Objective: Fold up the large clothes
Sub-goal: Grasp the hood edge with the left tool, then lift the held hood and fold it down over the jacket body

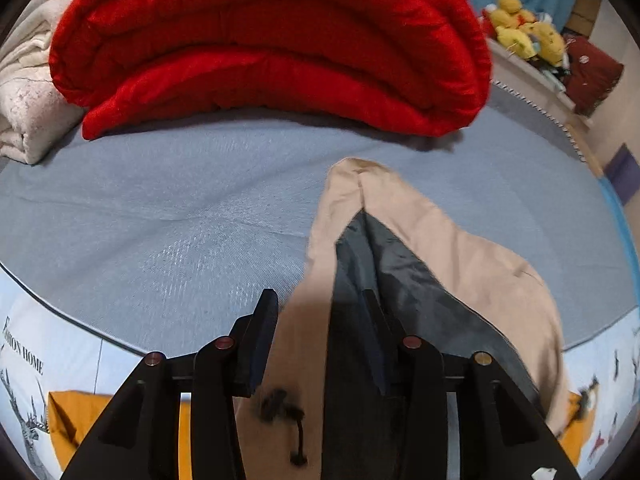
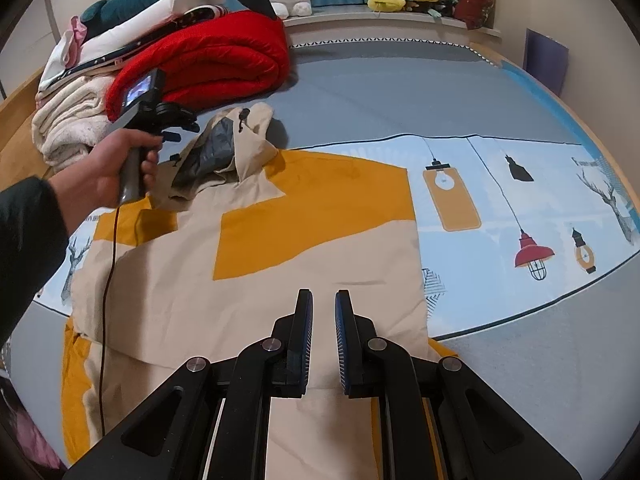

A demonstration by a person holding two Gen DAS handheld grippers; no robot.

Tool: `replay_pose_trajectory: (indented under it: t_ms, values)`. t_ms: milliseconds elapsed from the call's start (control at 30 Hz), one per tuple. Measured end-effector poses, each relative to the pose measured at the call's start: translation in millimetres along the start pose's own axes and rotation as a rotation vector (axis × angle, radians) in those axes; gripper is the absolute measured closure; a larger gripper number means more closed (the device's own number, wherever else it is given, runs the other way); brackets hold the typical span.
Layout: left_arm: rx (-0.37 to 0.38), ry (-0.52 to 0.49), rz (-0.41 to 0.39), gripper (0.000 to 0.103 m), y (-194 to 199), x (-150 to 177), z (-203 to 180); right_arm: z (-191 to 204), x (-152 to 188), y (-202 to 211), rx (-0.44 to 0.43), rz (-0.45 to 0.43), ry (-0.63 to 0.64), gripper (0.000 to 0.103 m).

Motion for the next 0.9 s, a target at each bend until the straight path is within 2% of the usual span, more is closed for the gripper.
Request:
replay_pose_trajectory:
  t_ms: [167,233,267,333,400,533,633,767,900]
  values:
    - [-0.011,0.014,0.023,0.066,-18,1,1,-11,0,-5,0.01,0.013,-0.026,0.09]
    - [-0.015,0.005,0.042,0.085,-24,4,1,-15,0,-6,0.01,0.013,-0.045,0.09]
    - [-0.023,-0.014,0.05,0.098,-24,6,0,-16,-1,-6,0.01,0.013,-0.05,0.09]
    - [-0.046,-0.054,0.027,0.1,-15,6,-3,-18,-2,-6,0.01,0.014,-0.06,0.09]
    - [-0.03,-0.098,-0.01,0.101,2,5,-11,-18,-3,-5,0.005,0.013,-0.062,0.09]
    - [0.031,-0.215,-0.122,0.101,74,18,-34,-19,-6,3,0.007,-0.003,-0.062,0.09]
    - [0.078,-0.344,-0.175,0.101,132,52,-51,-22,-10,13,-0.003,-0.02,-0.091,0.09]
    - [0.146,-0.483,-0.201,0.101,202,117,-62,-21,-12,29,-0.015,-0.055,-0.104,0.09]
    - [0.17,-0.498,-0.21,0.101,246,178,-46,-14,-8,40,-0.04,-0.068,-0.111,0.09]
Point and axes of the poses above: each gripper's, at about its wrist camera, not at the fingertips, and y roughly against the way its jaws point, z to its left, x to its underside, the point moved 8 cm from there along -y, roughly the way its jaws point, and after that the axes turned 1 degree about y, right-handed, at the moved point
